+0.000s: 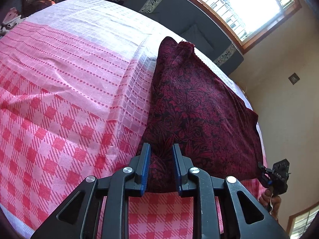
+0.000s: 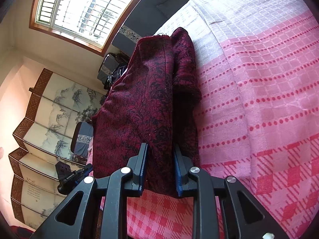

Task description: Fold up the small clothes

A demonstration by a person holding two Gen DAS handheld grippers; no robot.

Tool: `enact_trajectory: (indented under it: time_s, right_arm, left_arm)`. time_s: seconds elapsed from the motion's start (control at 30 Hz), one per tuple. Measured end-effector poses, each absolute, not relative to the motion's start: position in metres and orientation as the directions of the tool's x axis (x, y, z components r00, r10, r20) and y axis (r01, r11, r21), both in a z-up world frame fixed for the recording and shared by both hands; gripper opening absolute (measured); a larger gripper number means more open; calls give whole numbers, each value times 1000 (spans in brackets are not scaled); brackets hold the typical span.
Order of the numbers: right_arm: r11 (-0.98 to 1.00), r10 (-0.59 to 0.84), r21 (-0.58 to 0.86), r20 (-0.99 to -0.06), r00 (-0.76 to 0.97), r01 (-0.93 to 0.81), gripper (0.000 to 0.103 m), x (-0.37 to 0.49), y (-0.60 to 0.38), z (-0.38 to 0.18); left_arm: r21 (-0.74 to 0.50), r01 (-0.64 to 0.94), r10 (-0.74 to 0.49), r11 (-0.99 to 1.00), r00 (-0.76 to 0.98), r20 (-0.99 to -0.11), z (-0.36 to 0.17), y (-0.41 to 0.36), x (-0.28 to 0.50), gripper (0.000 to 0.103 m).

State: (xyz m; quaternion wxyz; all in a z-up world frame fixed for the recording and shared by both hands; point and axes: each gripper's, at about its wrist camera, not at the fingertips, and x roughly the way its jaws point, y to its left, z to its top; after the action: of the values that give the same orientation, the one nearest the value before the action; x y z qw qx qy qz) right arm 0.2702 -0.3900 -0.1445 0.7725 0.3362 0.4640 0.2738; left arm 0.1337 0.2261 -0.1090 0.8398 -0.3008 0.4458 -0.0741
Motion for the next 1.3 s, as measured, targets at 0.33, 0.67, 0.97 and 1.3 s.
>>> enact_trajectory:
  time_s: [0.33, 0.67, 0.97, 1.3]
  right_arm:
    - [630, 738, 764, -530, 418, -143, 8, 259, -395, -134]
    - [674, 683, 732, -566, 462, -101, 12, 260, -405, -138]
    - [776, 598, 586, -566, 567, -234, 13, 298, -373, -58]
    - [859, 510, 460, -731, 454, -225, 12, 405, -310, -92]
  left_arm:
    - [-450, -59, -345, 891, 556, -757, -108, 216, 126, 2]
    - [-367, -24, -276, 930, 612, -741, -87, 216, 103, 2]
    - [-428, 82, -369, 900, 667, -648, -46, 194, 130, 3]
    - [-460, 122, -414, 880, 671, -615, -53, 159, 236, 4]
